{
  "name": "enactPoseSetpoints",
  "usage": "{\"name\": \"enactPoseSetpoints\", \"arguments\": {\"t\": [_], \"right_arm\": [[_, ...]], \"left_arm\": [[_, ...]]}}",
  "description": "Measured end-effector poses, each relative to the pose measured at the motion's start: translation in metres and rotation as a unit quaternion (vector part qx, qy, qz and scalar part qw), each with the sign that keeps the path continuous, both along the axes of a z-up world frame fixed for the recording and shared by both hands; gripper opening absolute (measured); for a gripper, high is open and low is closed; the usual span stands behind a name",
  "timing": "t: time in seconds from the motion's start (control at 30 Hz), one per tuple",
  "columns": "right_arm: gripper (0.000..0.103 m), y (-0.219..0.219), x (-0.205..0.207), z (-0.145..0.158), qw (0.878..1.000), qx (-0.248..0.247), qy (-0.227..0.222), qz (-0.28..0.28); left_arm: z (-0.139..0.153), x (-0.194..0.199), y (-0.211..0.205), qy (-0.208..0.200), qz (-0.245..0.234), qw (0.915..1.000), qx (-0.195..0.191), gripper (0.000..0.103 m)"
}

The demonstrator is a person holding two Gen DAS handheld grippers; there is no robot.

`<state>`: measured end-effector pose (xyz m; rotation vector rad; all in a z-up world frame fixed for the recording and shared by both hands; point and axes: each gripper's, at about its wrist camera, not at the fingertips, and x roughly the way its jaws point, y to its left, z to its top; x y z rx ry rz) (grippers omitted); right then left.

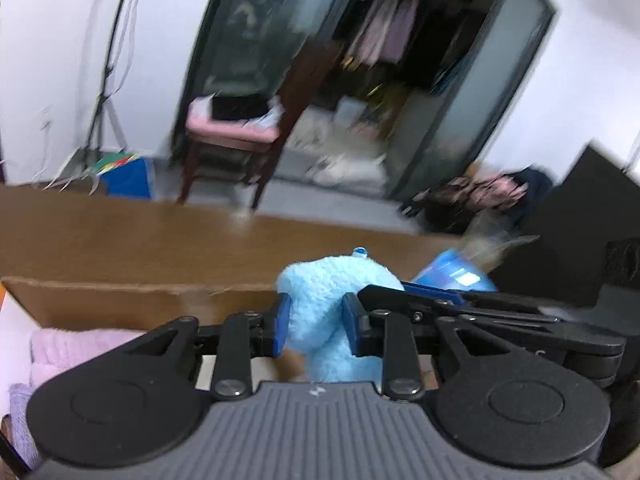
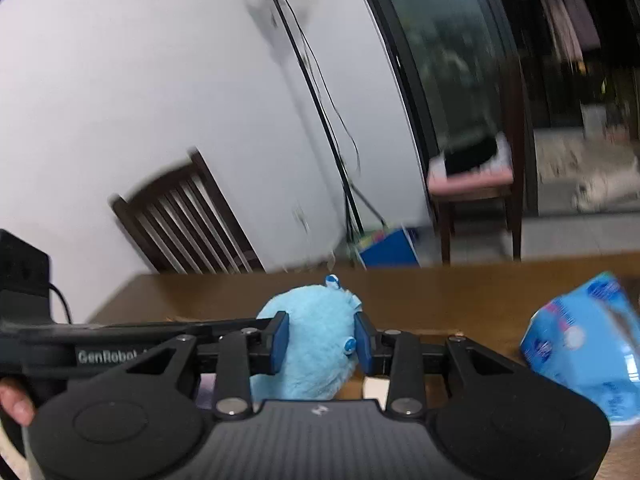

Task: Organize soft objects
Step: 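Lift the light blue plush with both tools and carry it over the box, then lower the plush into the box and open both tools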

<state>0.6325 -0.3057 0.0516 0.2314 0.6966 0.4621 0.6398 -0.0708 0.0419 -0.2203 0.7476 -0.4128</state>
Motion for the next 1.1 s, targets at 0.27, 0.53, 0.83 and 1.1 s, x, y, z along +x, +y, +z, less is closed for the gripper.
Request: {"name": "enactPoseSetpoints", "arguments": {"t": [0.27,0.53,0.83,1.1], "right_arm": [[0.026,0.042,0.024,-0.029,0.992,-0.093,0.071,0.048],[0.043,0.039,0.000,-0.005,0.990,-0.134,0.039,0.017],[0.056,0.007,-0.080,0.079,0.987,-0.161,-0.007,0.005],[0.064,-0.022,-0.187,0.117,0.985,-0.167,-0.043,-0.008]], "left_arm": [[-0.030,0.004,0.001,0.034,0.003,0.9965,0.076,0.012],[0.010,-0.029,0.010,0.005,0.009,0.9971,0.076,0.026],[0.088,-0.138,0.028,-0.059,0.007,0.9897,0.130,0.043],[0.110,-0.237,0.059,-0.108,0.058,0.9825,0.140,0.063]]}}
